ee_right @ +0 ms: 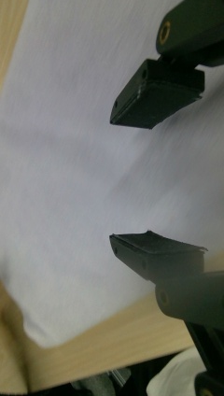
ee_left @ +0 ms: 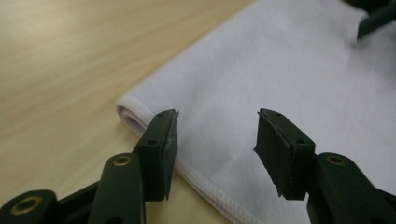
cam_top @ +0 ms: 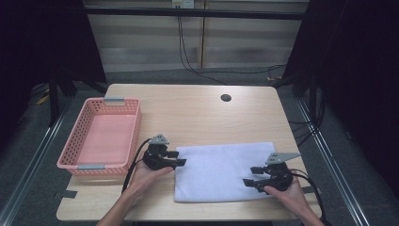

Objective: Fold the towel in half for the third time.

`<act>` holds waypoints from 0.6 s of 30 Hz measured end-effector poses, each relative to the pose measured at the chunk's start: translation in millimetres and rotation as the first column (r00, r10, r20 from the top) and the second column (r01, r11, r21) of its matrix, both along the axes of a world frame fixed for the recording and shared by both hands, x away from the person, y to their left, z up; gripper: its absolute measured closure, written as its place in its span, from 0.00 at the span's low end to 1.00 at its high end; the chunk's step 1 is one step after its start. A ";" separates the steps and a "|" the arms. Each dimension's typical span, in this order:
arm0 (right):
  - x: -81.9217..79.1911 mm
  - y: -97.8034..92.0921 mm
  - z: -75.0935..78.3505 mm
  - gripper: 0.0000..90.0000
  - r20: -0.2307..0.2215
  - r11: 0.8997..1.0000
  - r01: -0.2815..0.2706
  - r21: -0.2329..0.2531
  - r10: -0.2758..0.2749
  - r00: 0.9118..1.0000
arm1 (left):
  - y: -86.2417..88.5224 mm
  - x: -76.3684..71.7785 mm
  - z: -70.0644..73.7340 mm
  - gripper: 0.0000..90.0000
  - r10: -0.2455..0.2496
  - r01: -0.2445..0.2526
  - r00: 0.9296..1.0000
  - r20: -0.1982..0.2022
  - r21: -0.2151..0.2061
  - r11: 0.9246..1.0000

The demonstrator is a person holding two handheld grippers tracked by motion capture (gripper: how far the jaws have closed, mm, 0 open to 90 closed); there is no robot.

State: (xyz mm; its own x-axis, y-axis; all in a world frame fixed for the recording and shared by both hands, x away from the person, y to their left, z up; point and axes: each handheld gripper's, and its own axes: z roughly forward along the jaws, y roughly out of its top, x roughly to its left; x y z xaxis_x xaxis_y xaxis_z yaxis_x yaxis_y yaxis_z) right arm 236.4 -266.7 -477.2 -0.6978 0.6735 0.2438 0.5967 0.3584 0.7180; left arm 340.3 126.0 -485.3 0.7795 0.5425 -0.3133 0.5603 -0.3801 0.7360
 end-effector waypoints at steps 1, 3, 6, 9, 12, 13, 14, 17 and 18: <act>-1.6 9.1 1.7 0.38 -0.009 1.000 -0.021 0.014 0.021 1.000 | 0.4 2.6 1.5 0.53 0.004 -0.004 1.000 0.011 0.010 1.000; -3.6 29.1 3.9 0.38 -0.004 0.998 -0.059 0.029 0.060 0.998 | 1.7 8.0 2.8 0.53 0.025 -0.025 0.999 0.024 0.001 1.000; -2.1 65.5 3.1 0.37 -0.012 0.989 -0.146 0.020 0.146 0.989 | 1.0 17.1 2.9 0.52 0.051 -0.051 0.998 0.030 0.015 0.999; -0.2 106.6 0.8 0.33 -0.011 0.973 -0.230 -0.007 0.230 0.973 | 0.5 24.0 3.7 0.52 0.069 -0.069 0.997 0.026 0.006 0.998; 0.5 147.0 -1.6 0.30 -0.039 0.954 -0.298 -0.002 0.298 0.954 | -0.5 28.2 4.0 0.52 0.073 -0.074 0.997 0.029 0.025 0.997; 0.5 147.0 -1.6 0.30 -0.039 0.954 -0.298 -0.002 0.298 0.954 | -0.5 28.2 4.0 0.52 0.073 -0.074 0.997 0.029 0.025 0.997; 3.5 168.3 -5.1 0.29 -0.036 0.947 -0.321 -0.007 0.320 0.947 | -0.1 31.3 3.4 0.52 0.089 -0.090 0.996 0.030 0.023 0.996; 8.6 184.1 -10.5 0.26 -0.052 0.943 -0.334 -0.002 0.334 0.941 | 0.9 32.4 2.7 0.52 0.097 -0.097 0.995 0.022 -0.003 0.995; 11.2 192.6 -15.2 0.25 -0.053 0.944 -0.331 -0.014 0.330 0.943 | 2.3 31.8 3.8 0.51 0.090 -0.090 0.996 0.023 -0.007 0.996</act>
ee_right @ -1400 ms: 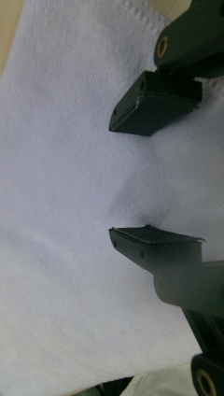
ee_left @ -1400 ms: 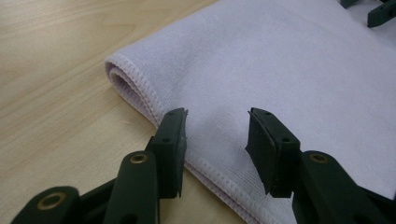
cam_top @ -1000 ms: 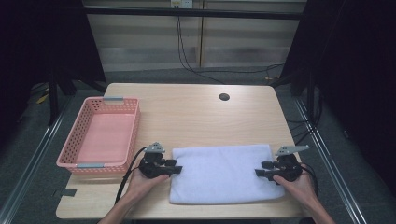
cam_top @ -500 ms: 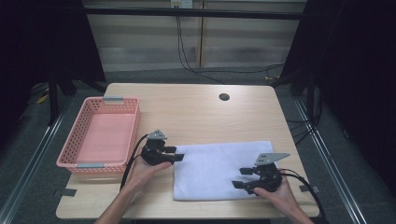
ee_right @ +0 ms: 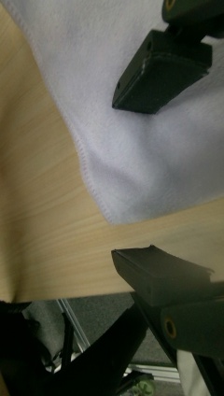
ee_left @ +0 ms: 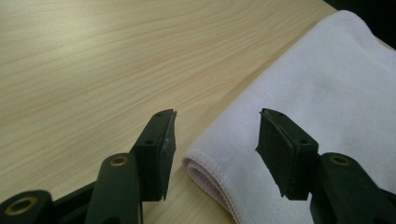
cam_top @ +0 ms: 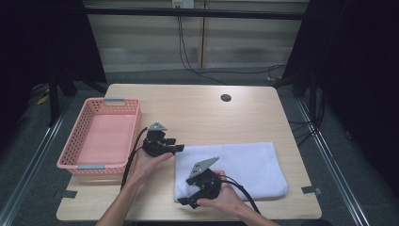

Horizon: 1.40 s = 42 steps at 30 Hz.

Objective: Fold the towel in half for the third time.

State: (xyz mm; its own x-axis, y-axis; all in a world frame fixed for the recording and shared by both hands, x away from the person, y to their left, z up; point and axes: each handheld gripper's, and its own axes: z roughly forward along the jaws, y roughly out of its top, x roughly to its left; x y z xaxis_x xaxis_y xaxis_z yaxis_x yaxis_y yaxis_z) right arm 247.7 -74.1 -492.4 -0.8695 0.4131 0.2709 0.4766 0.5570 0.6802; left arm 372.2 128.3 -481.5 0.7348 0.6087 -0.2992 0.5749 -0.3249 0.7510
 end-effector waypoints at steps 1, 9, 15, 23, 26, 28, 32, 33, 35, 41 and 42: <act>0.0 0.0 0.0 0.25 0.000 1.000 0.000 0.000 0.000 1.000 | 0.0 0.0 0.0 0.51 0.000 0.000 1.000 0.000 0.000 1.000; -5.3 1.7 -6.0 0.22 0.058 1.000 -0.003 -0.017 0.004 0.998 | 7.5 3.7 -1.8 0.50 0.029 -0.029 1.000 -0.011 -0.003 1.000; -16.5 4.1 -10.6 0.26 0.183 0.998 -0.012 -0.058 0.022 0.983 | 9.8 4.8 -2.9 0.50 0.051 -0.051 0.999 -0.017 0.003 0.999; -17.5 1.6 -9.6 0.51 0.263 0.995 0.015 -0.097 0.011 0.965 | 11.3 8.0 -7.7 0.49 0.071 -0.071 0.997 -0.022 0.019 0.997; -18.0 1.7 -9.2 0.57 0.260 0.994 0.028 -0.102 0.000 0.966 | 9.5 9.6 -11.8 0.46 0.071 -0.070 0.997 -0.028 0.026 0.997; -14.5 -1.2 -9.0 0.71 0.279 0.994 0.039 -0.100 -0.010 0.960 | 7.3 9.7 -14.0 0.45 0.058 -0.057 0.998 -0.032 0.037 0.998; -11.0 -2.2 -8.0 0.77 0.275 0.993 0.039 -0.107 -0.008 0.961 | 1.1 8.1 -17.3 0.43 0.030 -0.028 0.999 -0.040 0.045 0.999; -11.5 -1.5 -7.6 0.80 0.278 0.992 0.051 -0.115 -0.018 0.960 | 1.1 8.1 -17.3 0.43 0.030 -0.028 0.999 -0.040 0.045 0.999; -10.7 -1.9 -7.5 0.82 0.277 0.992 0.061 -0.111 -0.028 0.960 | -3.8 6.2 -20.0 0.46 0.008 -0.004 0.998 -0.056 0.072 0.997; -0.6 -8.5 -6.9 0.88 0.175 0.996 0.075 -0.050 -0.065 0.982 | -10.7 0.9 -20.8 0.88 -0.095 0.101 0.993 -0.076 0.070 0.992; 2.2 -10.0 -6.6 0.88 0.156 0.997 0.074 -0.032 -0.068 0.985 | -8.9 1.7 -19.5 0.89 -0.092 0.097 0.993 -0.077 0.051 0.994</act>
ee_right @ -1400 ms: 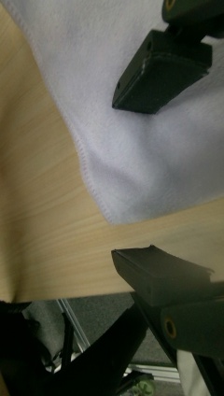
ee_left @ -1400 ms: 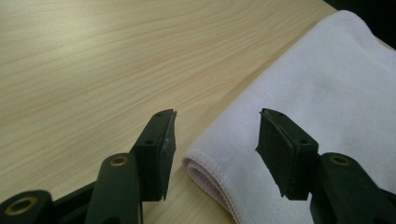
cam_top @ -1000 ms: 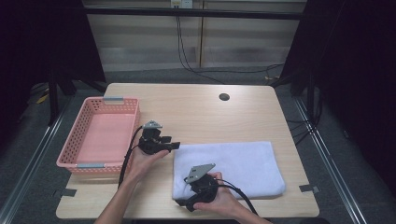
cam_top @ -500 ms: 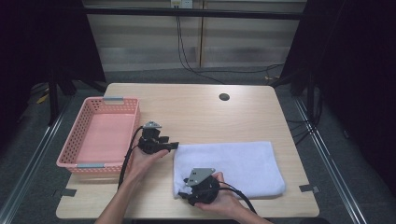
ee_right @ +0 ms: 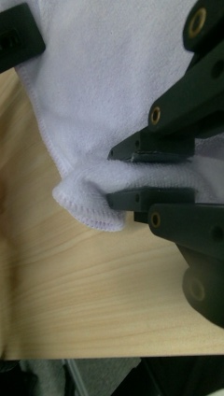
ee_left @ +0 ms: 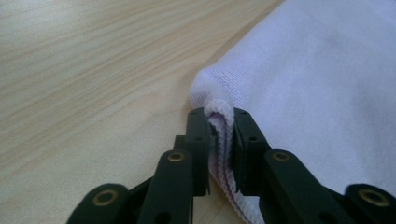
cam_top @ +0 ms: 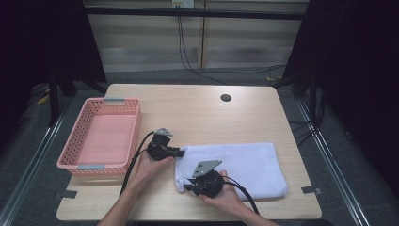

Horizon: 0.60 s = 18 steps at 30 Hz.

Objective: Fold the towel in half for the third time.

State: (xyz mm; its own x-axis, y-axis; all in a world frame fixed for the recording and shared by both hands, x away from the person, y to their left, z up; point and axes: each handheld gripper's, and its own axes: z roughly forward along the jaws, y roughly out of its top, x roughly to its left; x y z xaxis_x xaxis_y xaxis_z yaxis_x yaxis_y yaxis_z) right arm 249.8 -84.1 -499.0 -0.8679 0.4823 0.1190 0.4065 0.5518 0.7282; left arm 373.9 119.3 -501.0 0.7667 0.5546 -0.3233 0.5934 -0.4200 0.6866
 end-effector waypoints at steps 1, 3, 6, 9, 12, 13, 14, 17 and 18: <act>1.4 -1.1 1.2 0.88 -0.014 1.000 0.002 0.007 -0.002 1.000 | 0.9 0.2 1.3 0.90 0.010 -0.010 1.000 -0.001 -0.022 1.000; 3.6 -3.4 4.3 0.88 -0.034 0.999 0.011 0.039 -0.010 0.999 | 4.3 0.5 8.0 0.90 0.020 -0.021 1.000 -0.010 -0.074 0.997; 5.0 -7.2 14.2 0.89 -0.040 0.997 0.018 0.080 -0.015 0.999 | 4.8 -0.7 16.6 0.90 0.030 -0.030 1.000 0.002 -0.089 0.996; 6.5 -11.5 25.3 0.89 -0.036 0.993 0.025 0.118 -0.021 0.999 | 6.3 -1.2 33.0 0.90 0.040 -0.040 0.999 0.002 -0.130 0.991; 6.2 -14.3 35.0 0.89 -0.030 0.988 0.029 0.150 -0.025 0.999 | 6.8 -1.9 44.5 0.90 0.046 -0.044 0.999 0.016 -0.132 0.990; 6.3 -14.7 38.0 0.89 -0.027 0.987 0.027 0.157 -0.023 0.999 | 7.0 -2.7 48.0 0.90 0.050 -0.047 0.999 0.017 -0.143 0.989; 6.8 -15.2 40.5 0.89 -0.033 0.984 0.029 0.175 -0.024 0.999 | 7.9 -2.8 51.4 0.90 0.053 -0.049 0.998 0.023 -0.141 0.989; 7.5 -14.7 45.7 0.89 -0.030 0.980 0.028 0.199 -0.023 0.999 | 9.8 -4.0 59.0 0.91 0.062 -0.057 0.998 0.031 -0.140 0.988; 8.0 -12.2 50.4 0.89 -0.027 0.975 0.022 0.222 -0.016 1.000 | 13.2 -4.9 66.5 0.91 0.073 -0.066 0.997 0.038 -0.148 0.987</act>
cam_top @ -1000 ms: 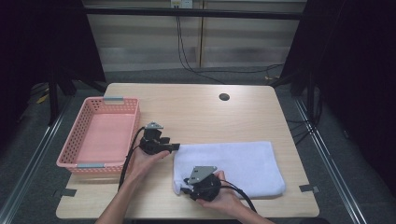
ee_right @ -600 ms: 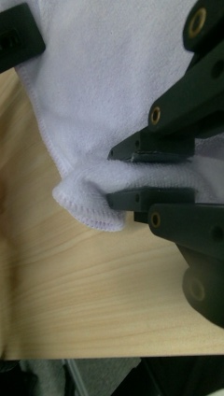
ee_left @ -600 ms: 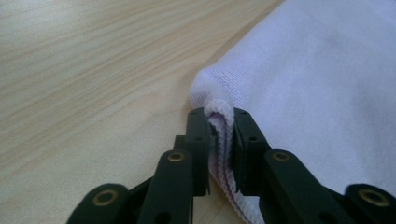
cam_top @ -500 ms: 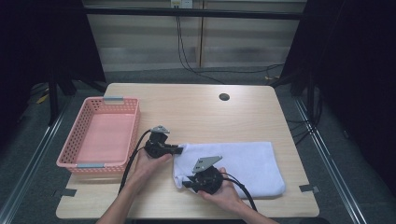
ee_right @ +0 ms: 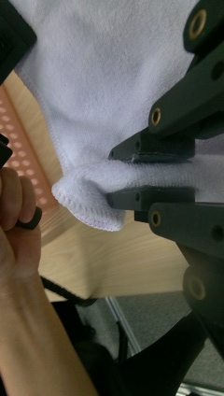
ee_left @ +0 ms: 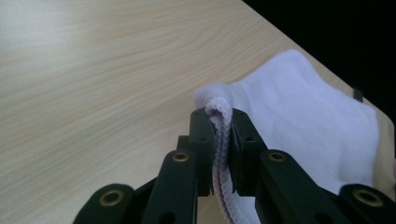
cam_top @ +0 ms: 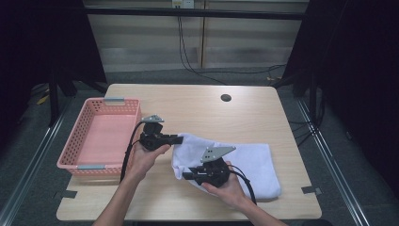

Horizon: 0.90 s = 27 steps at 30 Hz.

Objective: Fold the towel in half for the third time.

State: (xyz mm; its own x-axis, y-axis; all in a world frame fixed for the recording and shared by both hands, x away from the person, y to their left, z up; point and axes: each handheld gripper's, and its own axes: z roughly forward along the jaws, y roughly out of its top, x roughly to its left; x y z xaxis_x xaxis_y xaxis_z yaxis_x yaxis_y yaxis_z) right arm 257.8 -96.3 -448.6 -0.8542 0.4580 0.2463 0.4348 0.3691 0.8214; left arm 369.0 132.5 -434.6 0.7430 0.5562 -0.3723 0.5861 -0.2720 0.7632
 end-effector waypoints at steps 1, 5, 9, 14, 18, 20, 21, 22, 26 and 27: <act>0.0 0.0 0.0 0.89 0.000 1.000 0.000 0.000 0.000 1.000 | 0.0 0.0 0.0 0.91 0.000 0.000 1.000 0.000 0.000 1.000; 0.2 7.5 9.1 0.89 0.017 0.999 -0.012 0.033 0.011 1.000 | 9.0 -0.8 12.0 0.91 0.020 -0.020 1.000 0.007 0.018 1.000; 2.1 20.1 21.4 0.89 0.041 0.997 -0.026 0.070 0.023 0.999 | 23.2 -3.6 28.1 0.91 0.055 -0.055 0.998 0.024 0.030 0.998; 1.2 36.9 41.9 0.89 0.086 0.991 -0.047 0.129 0.036 0.996 | 34.9 -8.1 56.1 0.91 0.061 -0.064 0.996 0.069 0.033 0.997; -1.1 41.6 55.8 0.89 0.124 0.985 -0.052 0.164 0.032 0.992 | 27.3 -8.0 67.6 0.91 0.045 -0.049 0.995 0.094 0.039 0.998; -2.2 35.0 56.0 0.89 0.131 0.985 -0.036 0.166 0.014 0.991 | 17.7 -5.8 64.9 0.91 0.036 -0.040 0.995 0.091 0.041 0.998; -2.5 29.8 54.6 0.89 0.128 0.985 -0.026 0.170 0.004 0.992 | 17.7 -5.8 64.9 0.91 0.036 -0.040 0.995 0.091 0.041 0.998; -3.3 23.9 52.5 0.89 0.124 0.985 -0.017 0.173 -0.005 0.992 | 5.2 -3.5 58.5 0.91 0.022 -0.026 0.996 0.083 0.051 0.998; -8.9 -1.8 41.0 0.89 0.114 0.987 0.028 0.158 -0.047 0.992 | -21.9 0.2 43.4 0.90 -0.014 0.011 0.998 0.059 0.054 0.998; -10.5 -8.6 38.0 0.89 0.115 0.988 0.032 0.154 -0.050 0.992 | -28.9 -0.2 41.4 0.90 -0.023 0.020 0.998 0.055 0.058 0.998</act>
